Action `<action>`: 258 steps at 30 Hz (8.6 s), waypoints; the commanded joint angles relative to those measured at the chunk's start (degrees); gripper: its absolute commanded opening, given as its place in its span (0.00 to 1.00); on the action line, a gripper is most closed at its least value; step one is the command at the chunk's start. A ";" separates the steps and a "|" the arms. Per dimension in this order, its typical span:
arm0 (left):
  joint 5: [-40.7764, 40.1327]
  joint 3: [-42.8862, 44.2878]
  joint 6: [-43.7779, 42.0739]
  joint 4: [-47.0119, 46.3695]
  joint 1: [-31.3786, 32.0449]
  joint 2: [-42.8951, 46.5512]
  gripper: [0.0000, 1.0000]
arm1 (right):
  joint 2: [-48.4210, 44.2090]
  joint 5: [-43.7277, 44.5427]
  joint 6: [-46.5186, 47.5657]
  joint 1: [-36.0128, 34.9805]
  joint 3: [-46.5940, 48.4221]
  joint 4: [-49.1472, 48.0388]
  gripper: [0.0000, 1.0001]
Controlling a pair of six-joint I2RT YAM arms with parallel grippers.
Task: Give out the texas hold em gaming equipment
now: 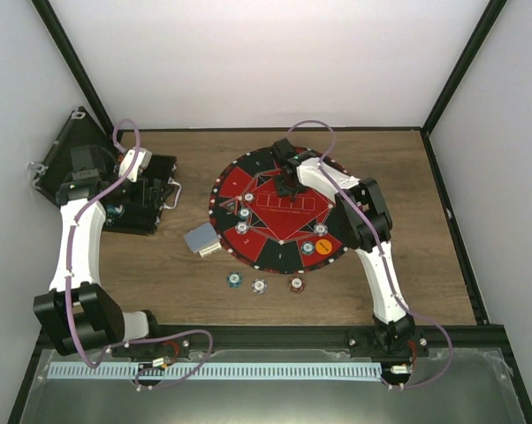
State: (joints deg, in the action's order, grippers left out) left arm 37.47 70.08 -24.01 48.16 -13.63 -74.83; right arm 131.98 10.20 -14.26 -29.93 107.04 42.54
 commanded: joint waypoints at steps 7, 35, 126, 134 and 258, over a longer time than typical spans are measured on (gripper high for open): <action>0.14 2.24 -0.12 0.00 -0.37 -0.10 1.00 | 7.52 -0.26 2.48 2.88 8.45 0.03 0.22; 0.71 1.16 0.22 -0.64 -0.37 -0.55 1.00 | 4.03 -1.02 3.19 3.74 7.43 -1.08 0.22; 1.48 1.99 -2.09 1.68 -0.40 -0.13 1.00 | -44.00 -2.20 -20.42 -28.70 -59.23 -4.20 0.51; 1.64 2.10 -2.20 1.77 -0.41 -0.23 1.00 | -44.80 -1.96 -19.61 -28.12 -58.16 -3.18 0.39; -33.62 -22.93 -21.29 -12.57 26.61 -13.14 1.00 | -49.30 -4.02 -8.24 0.76 -35.86 -4.93 1.00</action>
State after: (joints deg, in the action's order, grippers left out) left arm 4.56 48.45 -44.99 36.29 12.69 -87.00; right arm 84.55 6.63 -22.11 -28.62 68.60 36.99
